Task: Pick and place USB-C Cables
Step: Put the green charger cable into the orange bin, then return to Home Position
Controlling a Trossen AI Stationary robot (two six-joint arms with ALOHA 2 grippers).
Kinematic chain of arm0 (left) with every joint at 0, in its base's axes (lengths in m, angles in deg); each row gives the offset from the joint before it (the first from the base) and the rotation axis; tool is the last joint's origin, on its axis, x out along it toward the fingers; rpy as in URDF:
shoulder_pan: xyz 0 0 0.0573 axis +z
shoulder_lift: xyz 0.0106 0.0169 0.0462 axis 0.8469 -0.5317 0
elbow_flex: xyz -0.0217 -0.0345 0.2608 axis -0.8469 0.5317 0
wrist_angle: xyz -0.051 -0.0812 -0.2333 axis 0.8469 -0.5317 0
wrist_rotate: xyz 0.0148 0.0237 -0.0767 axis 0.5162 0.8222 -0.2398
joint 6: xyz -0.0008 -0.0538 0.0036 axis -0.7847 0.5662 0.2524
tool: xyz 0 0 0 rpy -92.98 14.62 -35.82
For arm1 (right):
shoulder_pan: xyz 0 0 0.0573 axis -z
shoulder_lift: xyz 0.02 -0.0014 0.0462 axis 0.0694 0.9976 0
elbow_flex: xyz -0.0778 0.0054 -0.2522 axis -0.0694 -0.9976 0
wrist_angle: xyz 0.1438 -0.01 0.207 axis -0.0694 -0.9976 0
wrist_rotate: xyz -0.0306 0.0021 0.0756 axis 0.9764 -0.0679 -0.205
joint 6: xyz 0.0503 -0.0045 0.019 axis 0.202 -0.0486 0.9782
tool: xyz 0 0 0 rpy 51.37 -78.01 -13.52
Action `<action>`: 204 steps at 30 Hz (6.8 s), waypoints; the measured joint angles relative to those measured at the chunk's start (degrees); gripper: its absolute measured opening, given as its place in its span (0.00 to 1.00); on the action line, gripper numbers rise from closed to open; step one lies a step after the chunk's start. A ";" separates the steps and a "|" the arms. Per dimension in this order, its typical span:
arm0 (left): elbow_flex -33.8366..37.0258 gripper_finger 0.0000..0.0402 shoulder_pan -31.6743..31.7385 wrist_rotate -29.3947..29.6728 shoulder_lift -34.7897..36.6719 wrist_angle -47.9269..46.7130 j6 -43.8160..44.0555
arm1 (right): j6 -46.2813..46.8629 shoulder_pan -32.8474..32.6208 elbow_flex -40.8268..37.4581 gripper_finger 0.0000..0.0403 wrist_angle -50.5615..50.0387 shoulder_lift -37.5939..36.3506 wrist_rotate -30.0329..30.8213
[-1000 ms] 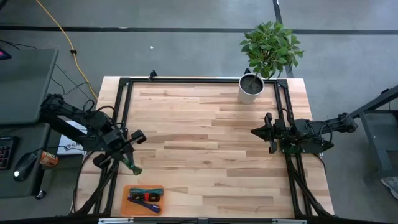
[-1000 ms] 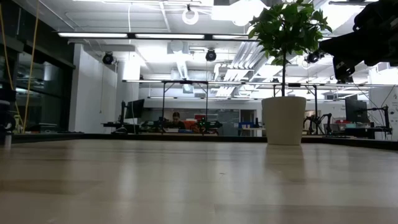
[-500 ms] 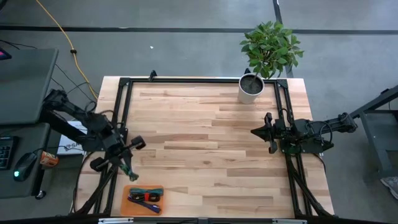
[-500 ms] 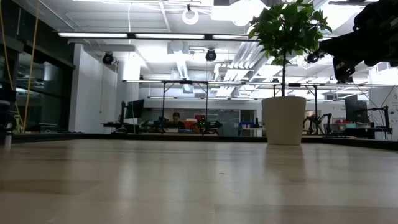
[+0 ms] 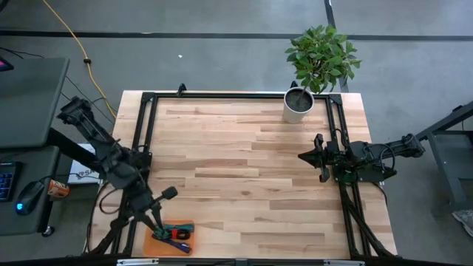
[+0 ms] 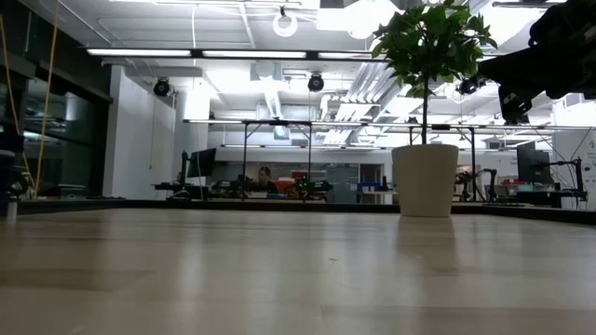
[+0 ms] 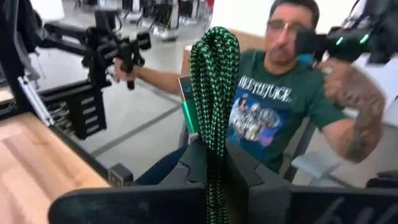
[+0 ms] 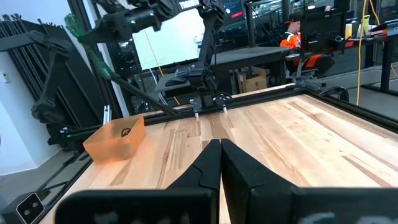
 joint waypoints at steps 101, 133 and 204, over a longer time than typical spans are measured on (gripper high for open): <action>-5.49 0.50 -2.42 3.09 -38.67 -25.90 37.61 | 0.17 0.00 -0.02 0.00 -0.01 0.04 0.17; -5.47 0.53 -0.45 12.59 -18.34 -33.78 30.86 | 0.43 0.00 -0.01 0.00 0.01 0.02 0.20; 17.08 0.01 49.84 3.48 31.60 -1.48 -12.77 | 1.52 0.00 -0.02 0.00 -0.01 0.09 0.20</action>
